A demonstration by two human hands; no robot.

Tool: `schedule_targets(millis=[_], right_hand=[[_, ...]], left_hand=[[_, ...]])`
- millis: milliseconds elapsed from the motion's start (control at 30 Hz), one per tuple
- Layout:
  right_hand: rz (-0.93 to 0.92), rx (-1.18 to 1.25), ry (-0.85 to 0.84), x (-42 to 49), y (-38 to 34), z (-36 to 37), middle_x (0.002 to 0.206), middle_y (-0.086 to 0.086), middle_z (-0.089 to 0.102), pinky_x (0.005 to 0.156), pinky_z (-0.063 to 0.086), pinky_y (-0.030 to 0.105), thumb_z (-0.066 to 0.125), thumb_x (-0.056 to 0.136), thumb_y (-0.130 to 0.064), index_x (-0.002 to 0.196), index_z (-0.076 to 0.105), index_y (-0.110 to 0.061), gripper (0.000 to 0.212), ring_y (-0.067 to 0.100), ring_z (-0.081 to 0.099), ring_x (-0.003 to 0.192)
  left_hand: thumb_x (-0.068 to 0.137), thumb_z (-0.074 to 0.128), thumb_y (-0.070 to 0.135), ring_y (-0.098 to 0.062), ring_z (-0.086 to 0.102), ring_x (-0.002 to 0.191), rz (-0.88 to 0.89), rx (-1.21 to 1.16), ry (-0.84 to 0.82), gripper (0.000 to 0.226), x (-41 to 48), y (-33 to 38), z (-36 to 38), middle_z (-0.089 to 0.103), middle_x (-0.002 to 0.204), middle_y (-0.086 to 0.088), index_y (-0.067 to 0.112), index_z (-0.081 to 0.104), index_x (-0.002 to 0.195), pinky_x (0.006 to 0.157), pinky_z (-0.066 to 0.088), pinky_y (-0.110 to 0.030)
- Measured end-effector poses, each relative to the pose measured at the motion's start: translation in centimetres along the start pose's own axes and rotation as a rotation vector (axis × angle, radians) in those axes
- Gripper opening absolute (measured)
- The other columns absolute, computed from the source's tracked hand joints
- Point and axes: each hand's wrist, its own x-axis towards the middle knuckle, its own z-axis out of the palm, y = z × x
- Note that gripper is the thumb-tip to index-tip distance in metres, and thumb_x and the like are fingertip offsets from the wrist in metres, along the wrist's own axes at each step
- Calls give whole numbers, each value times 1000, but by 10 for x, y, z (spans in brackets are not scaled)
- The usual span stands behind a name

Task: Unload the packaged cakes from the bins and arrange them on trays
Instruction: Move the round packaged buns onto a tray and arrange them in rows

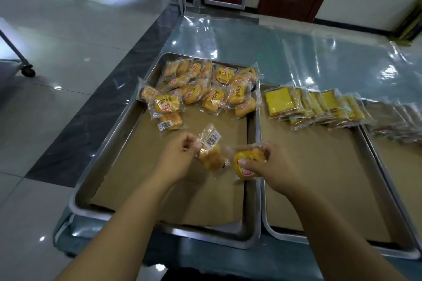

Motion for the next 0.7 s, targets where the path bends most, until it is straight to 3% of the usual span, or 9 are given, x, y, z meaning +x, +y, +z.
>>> schedule_targets(millis=[133, 233, 300, 367, 500, 600, 700], right_hand=[[32, 112, 19, -5, 10, -4, 85, -5, 66, 53, 49, 15, 75, 77, -28, 91, 59, -30, 22, 6, 66, 73], [113, 206, -9, -3, 16, -3, 88, -5, 64, 59, 52, 21, 71, 82, -22, 90, 55, -30, 19, 11, 66, 77], [199, 271, -49, 0, 18, -2, 97, 0, 62, 63, 55, 27, 68, 84, -15, 101, 54, -21, 23, 17, 64, 83], [259, 345, -97, 2, 17, 1, 101, 4, 59, 53, 54, 22, 64, 85, -5, 105, 51, -16, 26, 19, 62, 83], [256, 400, -170, 4, 17, 8, 105, 9, 60, 50, 54, 24, 66, 81, 4, 111, 52, -10, 36, 23, 65, 84], [251, 363, -152, 7, 19, 17, 103, 10, 63, 50, 53, 24, 70, 80, -5, 106, 51, -10, 33, 23, 67, 83], [204, 199, -139, 11, 19, 24, 96, 3, 66, 48, 50, 19, 71, 81, -22, 99, 51, -19, 27, 12, 69, 71]], left_hand=[[92, 55, 13, -16, 57, 68, -92, -45, 102, 16, -15, -10, 2, 65, 81, -2, 23, 57, 81, 60, 43, -27], [93, 54, 14, -18, 59, 71, -141, -49, 140, 7, -26, -15, 3, 66, 90, -6, 18, 59, 89, 60, 44, -26], [93, 55, 19, -19, 60, 74, -160, -23, 178, 6, -32, -18, 2, 66, 92, -4, 18, 60, 95, 66, 48, -31], [92, 56, 22, -11, 60, 74, -151, 10, 230, 5, -39, -18, -2, 65, 90, 3, 21, 60, 96, 64, 47, -22], [92, 57, 24, -8, 58, 84, -113, 48, 309, 8, -47, -17, -15, 62, 92, 8, 24, 60, 99, 65, 45, -21], [92, 55, 24, -5, 57, 84, -96, 87, 311, 8, -42, -16, -25, 62, 93, 10, 28, 59, 98, 62, 40, -18], [93, 54, 27, -8, 59, 84, -100, 89, 296, 9, -31, -18, -33, 63, 93, 8, 27, 61, 99, 61, 40, -18]])
